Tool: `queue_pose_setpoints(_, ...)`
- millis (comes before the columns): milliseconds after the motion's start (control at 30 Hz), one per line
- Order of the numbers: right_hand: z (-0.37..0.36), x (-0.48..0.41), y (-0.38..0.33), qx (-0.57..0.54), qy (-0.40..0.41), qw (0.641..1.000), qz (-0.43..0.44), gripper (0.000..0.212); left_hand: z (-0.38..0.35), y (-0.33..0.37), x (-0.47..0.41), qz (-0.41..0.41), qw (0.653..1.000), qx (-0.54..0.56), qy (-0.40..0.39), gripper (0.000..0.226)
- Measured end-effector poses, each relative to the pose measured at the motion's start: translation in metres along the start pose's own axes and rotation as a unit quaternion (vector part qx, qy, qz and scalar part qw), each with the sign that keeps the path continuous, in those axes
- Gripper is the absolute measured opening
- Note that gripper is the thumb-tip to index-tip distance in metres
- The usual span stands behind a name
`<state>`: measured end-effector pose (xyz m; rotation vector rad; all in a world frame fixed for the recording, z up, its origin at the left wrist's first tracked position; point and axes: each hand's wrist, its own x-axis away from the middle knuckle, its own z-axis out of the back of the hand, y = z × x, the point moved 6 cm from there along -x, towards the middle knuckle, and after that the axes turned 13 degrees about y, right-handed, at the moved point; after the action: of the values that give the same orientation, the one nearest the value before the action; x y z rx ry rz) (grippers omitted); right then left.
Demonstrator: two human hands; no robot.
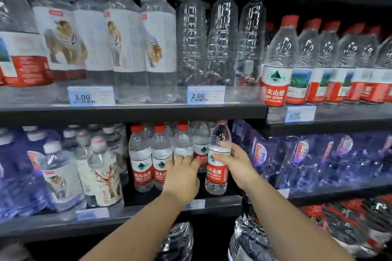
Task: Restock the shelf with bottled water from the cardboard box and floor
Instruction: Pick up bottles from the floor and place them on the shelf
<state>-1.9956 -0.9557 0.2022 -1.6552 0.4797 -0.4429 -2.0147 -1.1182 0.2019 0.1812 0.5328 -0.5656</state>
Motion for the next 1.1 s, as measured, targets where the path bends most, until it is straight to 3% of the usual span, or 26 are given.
queue_pose_setpoints(367,-0.007,-0.015,0.030,0.038,-0.100,0.994,-0.008,0.058,-0.026,-0.013,0.021,0.030,0.999,0.030,0.034,0.043)
queue_pose_setpoints(433,-0.009,-0.013,0.035,0.062,-0.065,0.996,-0.011,0.059,-0.026,-0.011,0.021,0.035,0.999,0.028,0.027,0.043)
queue_pose_setpoints(500,-0.009,-0.009,0.041,0.139,0.020,0.990,0.028,0.069,-0.026,-0.009,0.022,0.038,0.999,0.032,0.020,0.044)
queue_pose_setpoints(600,-0.013,0.000,0.044,0.343,0.156,0.920,0.112,0.096,-0.024,-0.007,0.024,0.042,0.998,0.038,0.015,0.045)
queue_pose_setpoints(667,-0.012,0.004,0.047,0.370,0.196,0.901,0.109,0.089,-0.023,-0.006,0.024,0.049,0.998,0.045,0.008,0.047)
queue_pose_setpoints(833,0.005,-0.004,0.052,0.293,0.197,0.930,0.103,0.063,-0.021,-0.007,0.023,0.055,0.997,0.049,0.001,0.047)
queue_pose_setpoints(1100,0.015,-0.015,0.057,0.319,0.231,0.913,0.103,0.042,-0.033,-0.009,0.026,0.036,0.997,0.051,0.035,0.041)
